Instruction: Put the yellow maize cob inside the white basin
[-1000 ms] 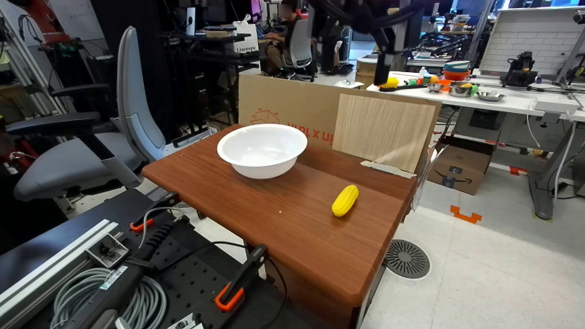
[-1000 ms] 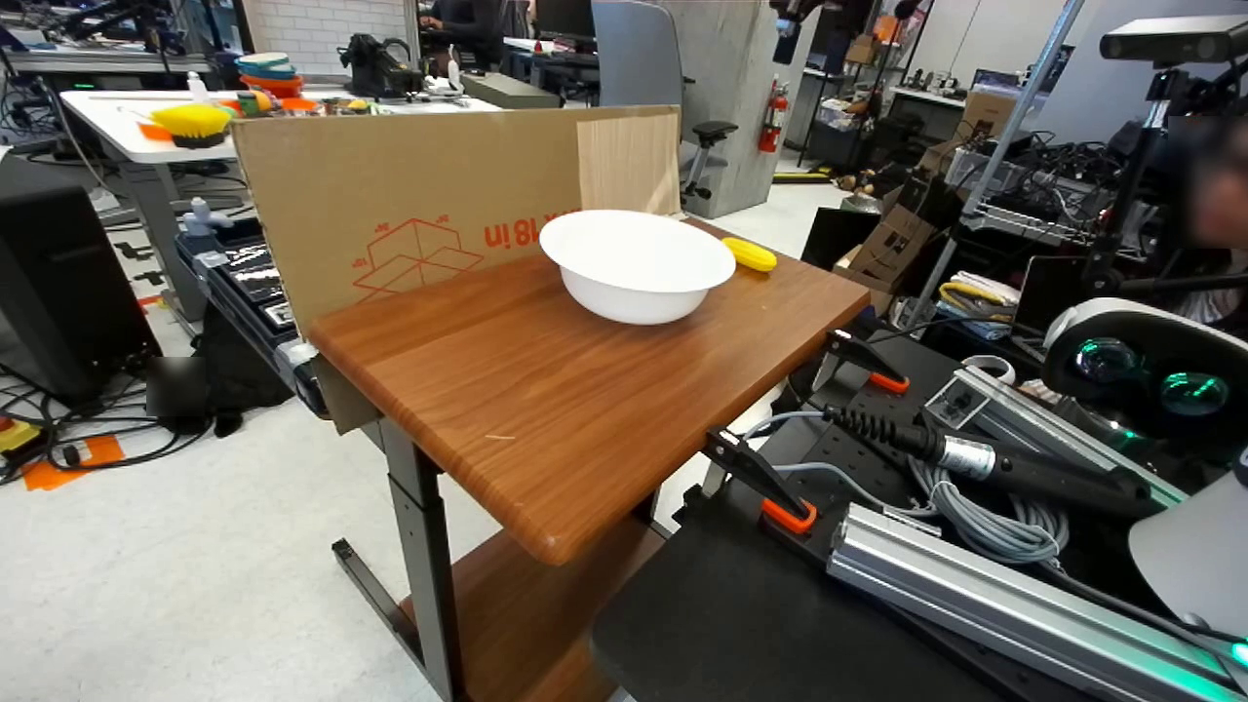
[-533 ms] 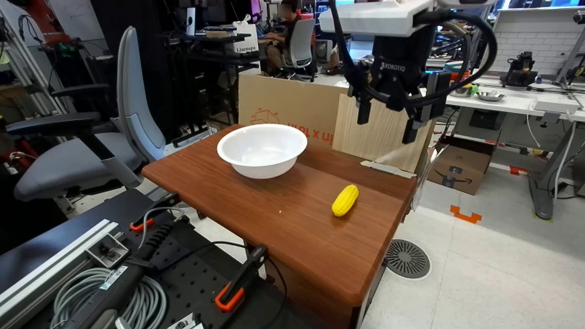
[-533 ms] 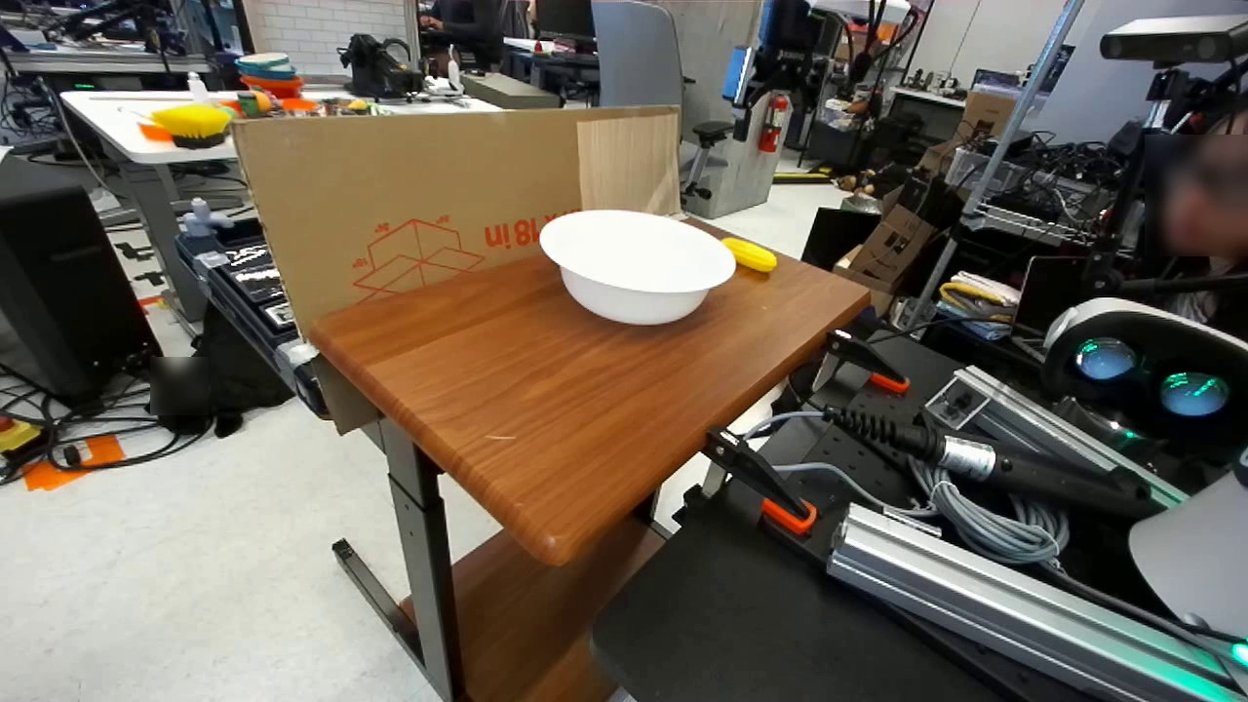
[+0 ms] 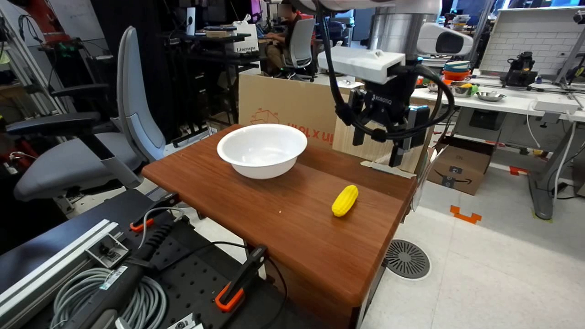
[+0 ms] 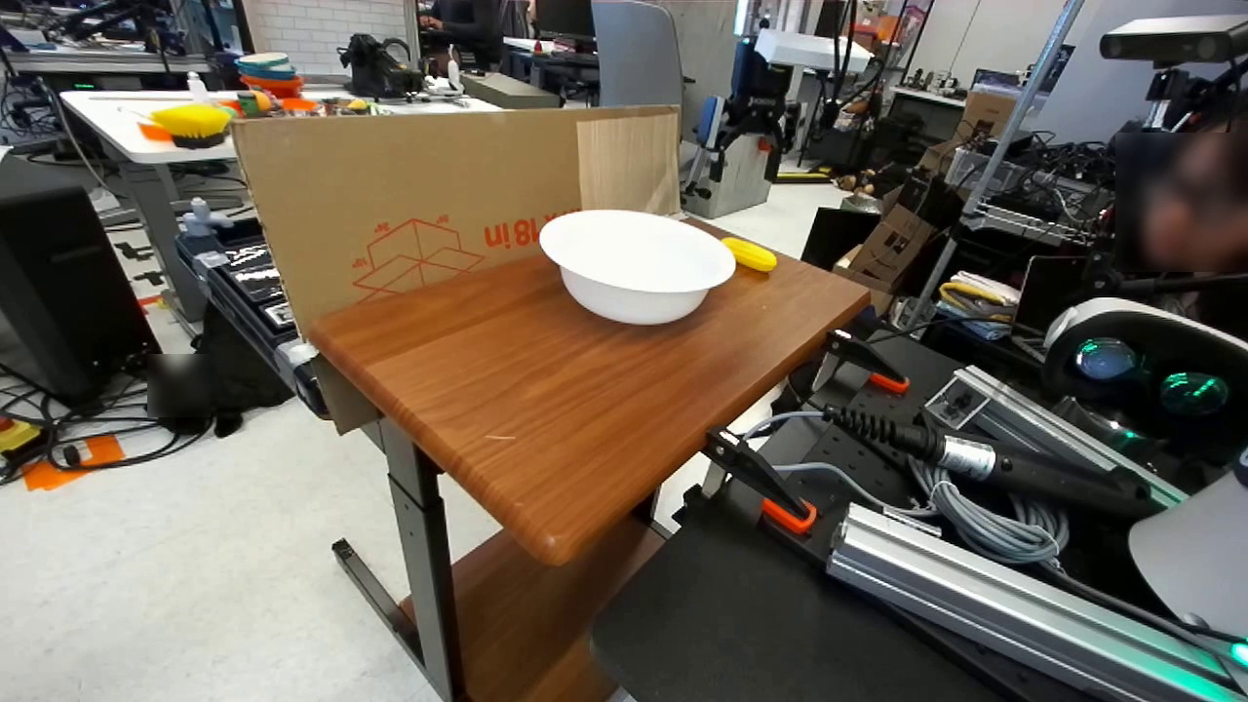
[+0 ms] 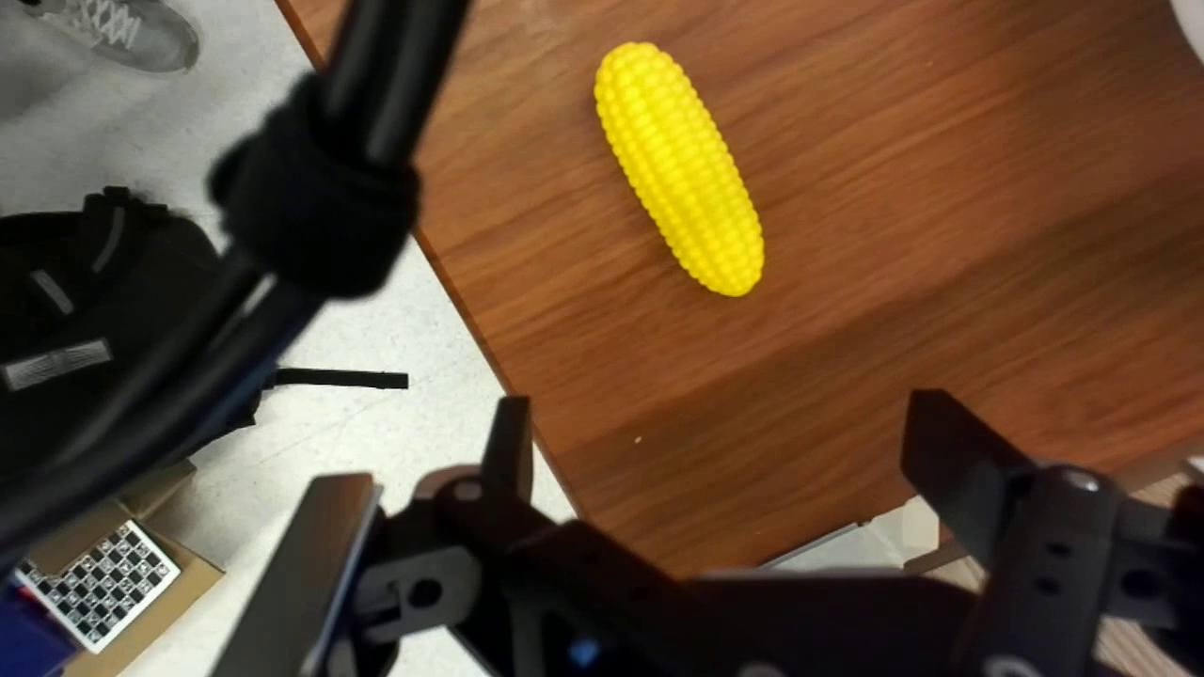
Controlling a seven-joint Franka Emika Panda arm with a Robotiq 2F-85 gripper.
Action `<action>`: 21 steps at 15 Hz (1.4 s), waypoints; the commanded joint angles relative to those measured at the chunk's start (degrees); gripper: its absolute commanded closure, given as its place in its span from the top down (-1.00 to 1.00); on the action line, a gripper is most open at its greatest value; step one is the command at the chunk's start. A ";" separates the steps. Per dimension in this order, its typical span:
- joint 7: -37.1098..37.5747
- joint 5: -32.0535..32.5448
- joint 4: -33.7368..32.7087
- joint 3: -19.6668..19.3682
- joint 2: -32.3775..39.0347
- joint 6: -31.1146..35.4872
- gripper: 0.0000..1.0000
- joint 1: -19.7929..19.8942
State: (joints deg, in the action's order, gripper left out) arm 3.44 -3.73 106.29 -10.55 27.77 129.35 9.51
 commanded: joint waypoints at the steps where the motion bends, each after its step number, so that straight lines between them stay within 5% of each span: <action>1: 2.51 0.06 0.37 1.18 2.39 3.83 1.00 -0.33; 13: 6.90 1.07 9.50 -0.08 2.94 9.64 1.00 -1.42; 15: 7.51 1.42 10.00 -0.82 3.44 11.71 0.47 -1.30; 21: 7.09 0.69 11.58 -1.34 1.82 14.75 -0.47 -0.79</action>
State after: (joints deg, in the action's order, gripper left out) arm 9.77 -3.49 116.39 -11.67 31.14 141.76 8.66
